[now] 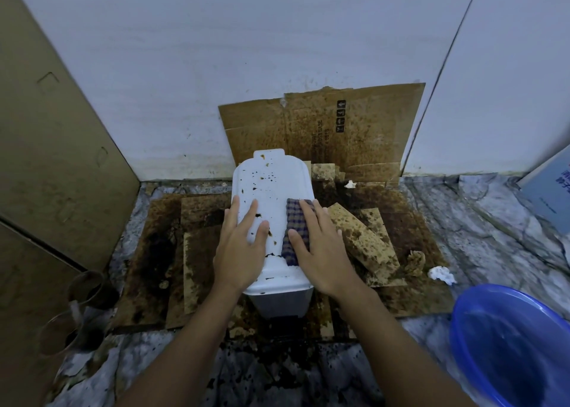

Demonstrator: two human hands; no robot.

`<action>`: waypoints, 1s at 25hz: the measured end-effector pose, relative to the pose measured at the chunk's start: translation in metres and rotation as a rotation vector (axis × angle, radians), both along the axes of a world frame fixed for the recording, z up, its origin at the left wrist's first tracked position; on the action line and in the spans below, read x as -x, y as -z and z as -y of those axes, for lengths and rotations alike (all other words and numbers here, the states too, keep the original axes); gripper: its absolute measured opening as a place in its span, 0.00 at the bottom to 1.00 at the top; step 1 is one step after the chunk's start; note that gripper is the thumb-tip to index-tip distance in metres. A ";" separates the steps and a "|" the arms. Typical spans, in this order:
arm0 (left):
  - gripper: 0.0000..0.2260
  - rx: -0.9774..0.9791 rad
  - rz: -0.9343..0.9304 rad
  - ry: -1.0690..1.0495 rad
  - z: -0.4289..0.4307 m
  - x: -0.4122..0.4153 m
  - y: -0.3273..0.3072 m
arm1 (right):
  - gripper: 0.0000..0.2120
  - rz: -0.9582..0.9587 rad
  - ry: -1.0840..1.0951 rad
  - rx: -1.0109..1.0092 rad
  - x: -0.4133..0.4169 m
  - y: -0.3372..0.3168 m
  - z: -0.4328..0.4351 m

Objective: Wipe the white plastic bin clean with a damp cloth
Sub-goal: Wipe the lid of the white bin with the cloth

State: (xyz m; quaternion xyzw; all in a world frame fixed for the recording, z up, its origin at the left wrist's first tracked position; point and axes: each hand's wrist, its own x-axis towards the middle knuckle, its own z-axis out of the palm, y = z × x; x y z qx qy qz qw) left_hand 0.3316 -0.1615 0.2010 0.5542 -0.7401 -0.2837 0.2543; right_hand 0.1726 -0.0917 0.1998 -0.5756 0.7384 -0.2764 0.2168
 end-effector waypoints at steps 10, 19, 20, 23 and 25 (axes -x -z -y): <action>0.24 -0.019 -0.013 0.009 0.006 0.003 0.001 | 0.32 -0.064 -0.039 -0.059 0.047 -0.018 0.135; 0.24 -0.016 -0.048 0.010 0.003 0.002 0.002 | 0.32 -0.114 -0.072 -0.044 0.038 -0.016 0.106; 0.24 -0.017 -0.049 0.015 0.002 0.002 0.002 | 0.32 -0.127 -0.073 -0.043 0.034 -0.015 0.094; 0.23 -0.024 -0.064 0.026 0.002 0.001 0.001 | 0.32 -0.098 -0.062 -0.014 0.022 -0.011 0.057; 0.23 -0.022 -0.063 0.024 0.001 0.001 0.001 | 0.31 -0.067 -0.050 0.000 0.013 -0.010 0.031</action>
